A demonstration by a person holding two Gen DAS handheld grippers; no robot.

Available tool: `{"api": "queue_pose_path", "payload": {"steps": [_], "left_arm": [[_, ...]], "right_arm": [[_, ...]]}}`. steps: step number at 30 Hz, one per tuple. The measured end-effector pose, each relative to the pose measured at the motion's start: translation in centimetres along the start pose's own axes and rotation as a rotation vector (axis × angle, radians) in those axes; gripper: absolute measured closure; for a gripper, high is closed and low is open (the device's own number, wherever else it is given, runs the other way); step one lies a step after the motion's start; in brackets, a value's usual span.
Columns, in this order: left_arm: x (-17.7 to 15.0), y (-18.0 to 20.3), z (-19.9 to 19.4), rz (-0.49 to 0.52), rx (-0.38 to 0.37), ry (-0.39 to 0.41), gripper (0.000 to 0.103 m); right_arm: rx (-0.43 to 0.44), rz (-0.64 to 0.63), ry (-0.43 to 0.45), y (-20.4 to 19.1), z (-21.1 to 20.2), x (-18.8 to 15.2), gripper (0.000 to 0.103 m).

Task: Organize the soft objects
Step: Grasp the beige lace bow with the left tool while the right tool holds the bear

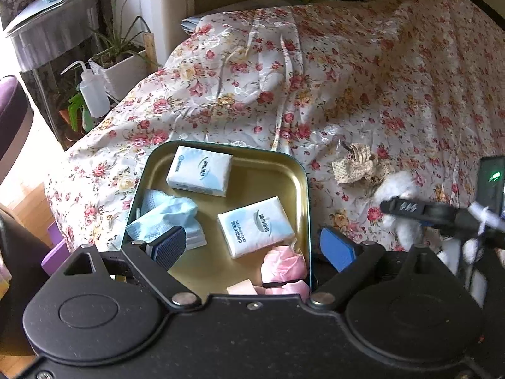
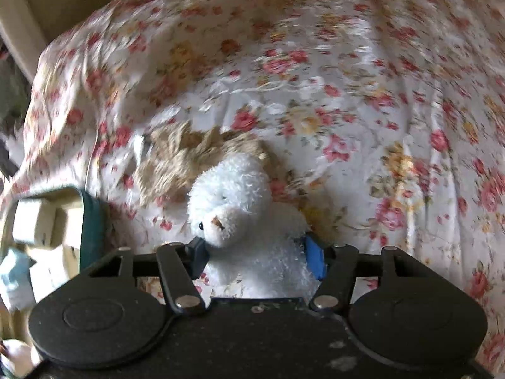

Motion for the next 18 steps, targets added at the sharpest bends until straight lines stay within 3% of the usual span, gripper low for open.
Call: {"api": "queue_pose_path", "payload": {"steps": [4, 13, 18], "left_arm": [[-0.1, 0.6, 0.1, 0.021, 0.013, 0.005, 0.014], [-0.4, 2.2, 0.7, 0.056, 0.05, 0.007, 0.014], [-0.4, 3.8, 1.3, 0.079, 0.066, 0.002, 0.014]], "right_arm": [[-0.013, 0.057, 0.066, 1.4, -2.9, 1.1, 0.042], [-0.092, 0.051, 0.195, 4.0, -9.3, 2.3, 0.042], [-0.077, 0.036, 0.239, 3.9, -10.7, 2.8, 0.041]]}}
Point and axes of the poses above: each gripper's, at about its wrist camera, not at the fingertips, and z roughly the way its jaws point, y to its right, x to its top, the point moved 9 cm from there along z, roughly the way its jaws point, and after that the axes turned 13 degrees about x, right-handed, at the moved point
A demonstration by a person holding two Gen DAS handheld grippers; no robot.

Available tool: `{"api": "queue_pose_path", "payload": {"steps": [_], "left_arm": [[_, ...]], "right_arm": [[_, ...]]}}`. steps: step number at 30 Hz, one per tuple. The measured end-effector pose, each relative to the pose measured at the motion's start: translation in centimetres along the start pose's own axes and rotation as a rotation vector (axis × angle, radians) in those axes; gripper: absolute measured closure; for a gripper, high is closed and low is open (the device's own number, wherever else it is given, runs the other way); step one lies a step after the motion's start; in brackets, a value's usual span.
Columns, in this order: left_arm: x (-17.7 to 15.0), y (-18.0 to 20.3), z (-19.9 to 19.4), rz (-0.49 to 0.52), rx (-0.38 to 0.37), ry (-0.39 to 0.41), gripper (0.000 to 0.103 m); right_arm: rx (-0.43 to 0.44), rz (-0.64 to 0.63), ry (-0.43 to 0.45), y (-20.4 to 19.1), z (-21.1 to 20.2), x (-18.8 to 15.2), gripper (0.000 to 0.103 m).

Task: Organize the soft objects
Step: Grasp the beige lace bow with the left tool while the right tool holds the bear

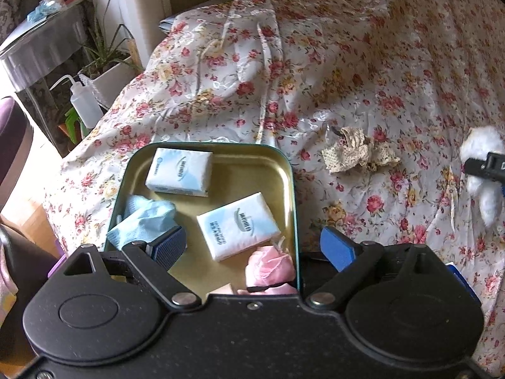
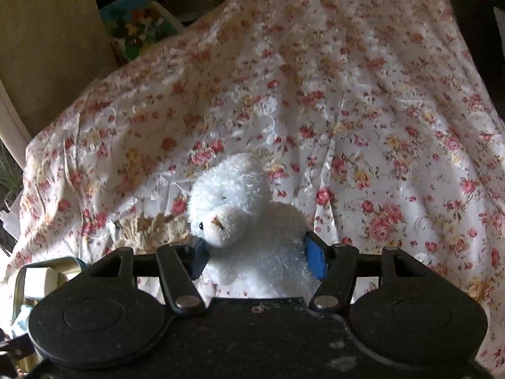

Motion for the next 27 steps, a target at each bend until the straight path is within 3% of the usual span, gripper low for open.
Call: {"api": "queue_pose_path", "payload": {"steps": [12, 23, 27], "left_arm": [[0.8, 5.8, 2.0, 0.029, -0.02, -0.032, 0.014], [1.2, 10.0, 2.4, 0.076, -0.071, -0.003, 0.013], [2.3, 10.7, 2.2, 0.073, -0.067, 0.041, 0.013]], "right_arm": [[-0.002, -0.014, -0.025, 0.7, 1.6, -1.1, 0.041], [0.003, 0.089, -0.028, 3.4, 2.5, -1.2, 0.041], [0.005, 0.118, -0.03, 4.0, 2.7, -1.3, 0.041]]}}
Point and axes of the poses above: each gripper's, at about its wrist camera, not at the fingertips, and z roughly the way its jaws point, y to its right, x to its top, the point moved 9 cm from there along z, roughly the way its jaws point, and after that the axes turned 13 degrees about x, right-handed, at the moved point
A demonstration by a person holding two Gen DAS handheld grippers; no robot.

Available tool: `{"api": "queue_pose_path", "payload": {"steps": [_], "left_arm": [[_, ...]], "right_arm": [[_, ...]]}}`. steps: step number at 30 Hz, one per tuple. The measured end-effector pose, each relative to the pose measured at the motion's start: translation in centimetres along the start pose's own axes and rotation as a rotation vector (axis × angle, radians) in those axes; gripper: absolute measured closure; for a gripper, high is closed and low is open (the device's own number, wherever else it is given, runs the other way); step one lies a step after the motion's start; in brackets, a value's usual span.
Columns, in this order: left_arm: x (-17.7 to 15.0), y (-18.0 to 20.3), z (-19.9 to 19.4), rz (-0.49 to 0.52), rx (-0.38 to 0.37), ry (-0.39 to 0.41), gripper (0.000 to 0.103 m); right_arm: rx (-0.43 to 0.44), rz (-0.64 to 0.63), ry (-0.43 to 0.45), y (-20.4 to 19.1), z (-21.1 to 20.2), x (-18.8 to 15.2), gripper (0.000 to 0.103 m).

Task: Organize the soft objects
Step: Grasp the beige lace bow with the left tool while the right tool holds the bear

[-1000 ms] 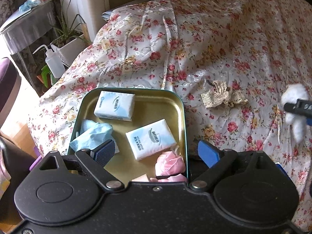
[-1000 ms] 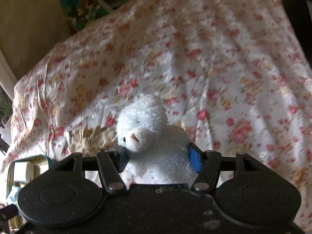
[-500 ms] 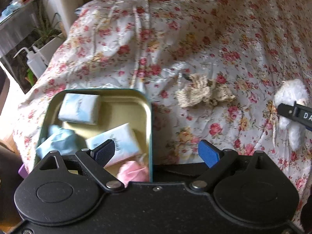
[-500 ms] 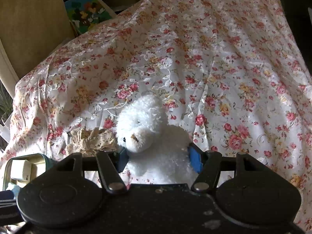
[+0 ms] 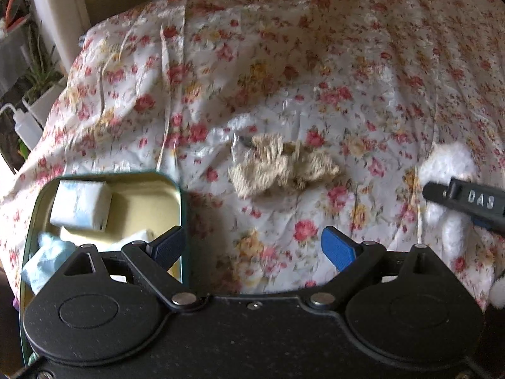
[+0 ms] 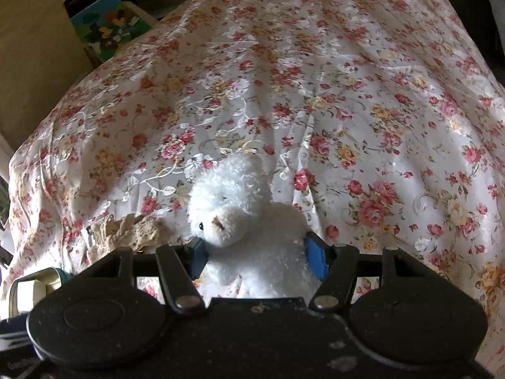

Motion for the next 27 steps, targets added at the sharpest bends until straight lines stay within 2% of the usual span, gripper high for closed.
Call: {"api": "queue_pose_path", "payload": {"steps": [6, 13, 19, 27], "left_arm": [[2.3, 0.9, 1.1, -0.007, 0.039, 0.046, 0.013], [4.1, 2.3, 3.9, -0.107, 0.004, -0.026, 0.013], [5.0, 3.2, 5.7, -0.151, 0.035, -0.02, 0.013], [4.9, 3.2, 8.5, -0.193, 0.073, -0.071, 0.013]], "right_arm": [[0.017, 0.003, 0.032, -0.3, -0.6, 0.4, 0.041], [0.011, 0.028, 0.051, 0.5, -0.9, 0.8, 0.041], [0.014, 0.036, 0.044, 0.6, -0.6, 0.7, 0.041], [0.016, 0.014, 0.047, 0.0, -0.4, 0.6, 0.041]]}}
Point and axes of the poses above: each gripper's, at about its wrist camera, not at the fingertips, and z roughly the way its jaws point, y to its right, x to its top, the point moved 9 cm from there along z, roughly the way its jaws point, and after that the axes turned 13 degrees about x, right-handed, at the moved point
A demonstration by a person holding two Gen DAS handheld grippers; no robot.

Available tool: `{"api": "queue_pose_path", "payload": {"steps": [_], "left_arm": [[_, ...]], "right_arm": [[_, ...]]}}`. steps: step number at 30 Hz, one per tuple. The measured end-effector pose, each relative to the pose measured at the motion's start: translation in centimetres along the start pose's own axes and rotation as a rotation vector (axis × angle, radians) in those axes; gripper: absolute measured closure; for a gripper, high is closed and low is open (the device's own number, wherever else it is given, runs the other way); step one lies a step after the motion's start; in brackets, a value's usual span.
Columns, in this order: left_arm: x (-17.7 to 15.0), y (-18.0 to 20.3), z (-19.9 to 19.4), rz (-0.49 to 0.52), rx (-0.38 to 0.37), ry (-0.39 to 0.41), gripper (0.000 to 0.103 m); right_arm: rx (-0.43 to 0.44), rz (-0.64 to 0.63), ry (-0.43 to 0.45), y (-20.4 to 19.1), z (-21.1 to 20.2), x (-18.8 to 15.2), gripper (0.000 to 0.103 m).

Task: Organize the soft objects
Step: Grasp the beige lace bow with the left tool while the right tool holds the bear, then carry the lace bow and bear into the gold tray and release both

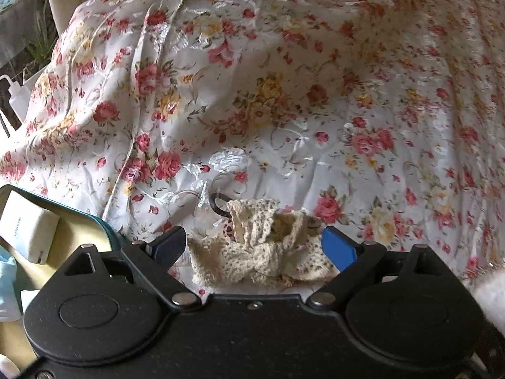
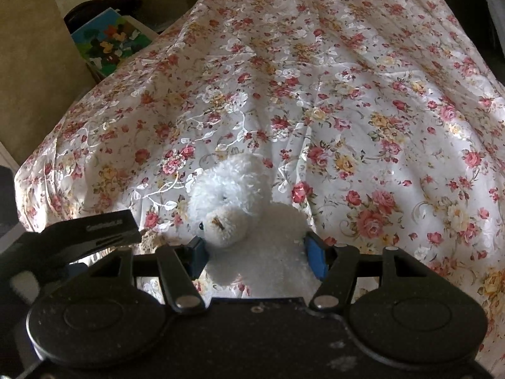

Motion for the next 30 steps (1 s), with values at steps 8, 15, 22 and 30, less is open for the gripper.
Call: {"api": "queue_pose_path", "payload": {"steps": [8, 15, 22, 30], "left_arm": [[-0.2, 1.1, 2.2, 0.006, 0.022, -0.013, 0.014], [0.5, 1.8, 0.6, 0.042, -0.056, 0.035, 0.048], [-0.4, 2.1, -2.5, 0.056, -0.133, 0.009, 0.052], [-0.7, 0.6, -7.3, 0.053, -0.203, 0.027, 0.052]], "right_arm": [[0.002, 0.006, -0.005, 0.3, 0.3, 0.0, 0.041], [-0.002, 0.011, -0.006, 0.6, 0.8, 0.1, 0.041], [-0.019, 0.024, 0.005, 1.2, 0.7, 0.3, 0.041], [-0.046, 0.052, 0.031, 2.1, 0.3, 0.7, 0.041]]}}
Point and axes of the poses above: each gripper's, at about its wrist camera, not at the fingertips, and z roughly the way its jaws point, y to its right, x to its top, the point moved 9 cm from there along z, roughly the way its jaws point, and after that the axes turned 13 degrees about x, right-handed, at the moved point
